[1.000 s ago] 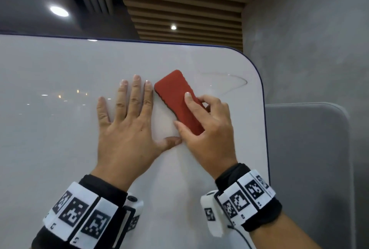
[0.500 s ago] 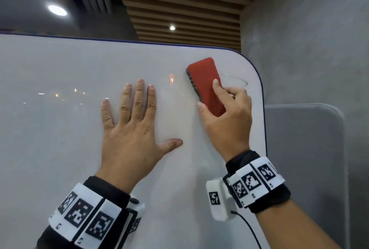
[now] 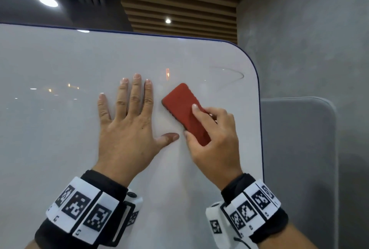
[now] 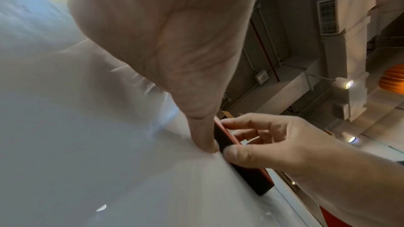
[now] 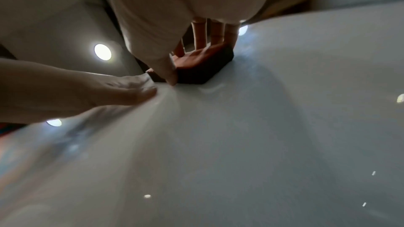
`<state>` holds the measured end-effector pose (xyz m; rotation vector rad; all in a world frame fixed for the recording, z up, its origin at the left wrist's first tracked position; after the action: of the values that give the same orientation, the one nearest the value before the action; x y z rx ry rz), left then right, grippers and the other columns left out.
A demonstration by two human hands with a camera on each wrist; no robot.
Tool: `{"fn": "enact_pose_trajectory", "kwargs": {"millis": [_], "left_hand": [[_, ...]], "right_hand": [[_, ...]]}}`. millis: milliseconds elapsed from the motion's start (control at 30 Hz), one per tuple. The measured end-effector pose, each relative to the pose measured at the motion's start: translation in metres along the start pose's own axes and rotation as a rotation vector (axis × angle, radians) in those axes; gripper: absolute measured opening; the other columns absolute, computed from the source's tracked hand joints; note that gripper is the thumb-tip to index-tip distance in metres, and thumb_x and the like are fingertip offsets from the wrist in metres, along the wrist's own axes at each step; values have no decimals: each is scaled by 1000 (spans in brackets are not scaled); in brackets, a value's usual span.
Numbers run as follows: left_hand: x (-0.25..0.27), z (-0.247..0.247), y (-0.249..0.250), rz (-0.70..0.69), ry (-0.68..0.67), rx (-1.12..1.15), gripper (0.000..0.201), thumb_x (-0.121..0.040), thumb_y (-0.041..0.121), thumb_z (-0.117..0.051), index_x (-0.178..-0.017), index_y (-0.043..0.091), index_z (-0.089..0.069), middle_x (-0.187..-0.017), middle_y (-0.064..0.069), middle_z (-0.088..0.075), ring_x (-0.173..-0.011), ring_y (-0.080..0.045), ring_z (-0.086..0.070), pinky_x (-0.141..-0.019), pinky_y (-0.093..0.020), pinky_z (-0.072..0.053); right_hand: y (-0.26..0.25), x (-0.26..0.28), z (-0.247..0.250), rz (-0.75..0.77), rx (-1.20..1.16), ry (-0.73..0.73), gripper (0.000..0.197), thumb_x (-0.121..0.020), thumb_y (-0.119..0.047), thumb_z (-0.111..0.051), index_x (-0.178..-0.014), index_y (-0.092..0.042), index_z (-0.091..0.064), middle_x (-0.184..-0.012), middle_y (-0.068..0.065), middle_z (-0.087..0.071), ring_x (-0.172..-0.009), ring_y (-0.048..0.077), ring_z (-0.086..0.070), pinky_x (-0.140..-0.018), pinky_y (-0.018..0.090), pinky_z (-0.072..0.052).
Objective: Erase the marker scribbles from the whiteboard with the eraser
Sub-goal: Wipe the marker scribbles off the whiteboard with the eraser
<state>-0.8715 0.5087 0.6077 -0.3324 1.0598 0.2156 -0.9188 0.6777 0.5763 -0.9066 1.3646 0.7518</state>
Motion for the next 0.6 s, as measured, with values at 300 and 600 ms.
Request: {"fn": "enact_pose_trajectory", "kwargs": {"millis": [300,600], "left_hand": [[3,-2,1,-13,15,4,117,-74,86,-37,-158,13,-2,-165,-6,5,-152,-28,4,-118,-62,-4],[7,-4,2,-14,0,-11,114,-76,85,-33,-158,13,-1,-165,-5,7,-152,-27,5,-118,-62,-6]], "right_hand": [[31,1,15,-74,44,40,55,-77,-23,-78,-129,-17,-64,-113,4,-56,-101,22,-51,-93,27,-43],[55,-3,31,-154,45,95,55,-76,-20,-81,-128,-15,-64,-109,0,-52,-101,20,-52,-89,29,-46]]}}
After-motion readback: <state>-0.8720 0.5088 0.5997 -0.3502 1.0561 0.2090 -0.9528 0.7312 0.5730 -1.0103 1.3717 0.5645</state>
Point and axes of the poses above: each hand's wrist, its own x-axis away from the middle knuckle, its own z-axis out of the back of the hand, y = z × x, the point moved 9 cm from there along -x, towards the middle knuckle
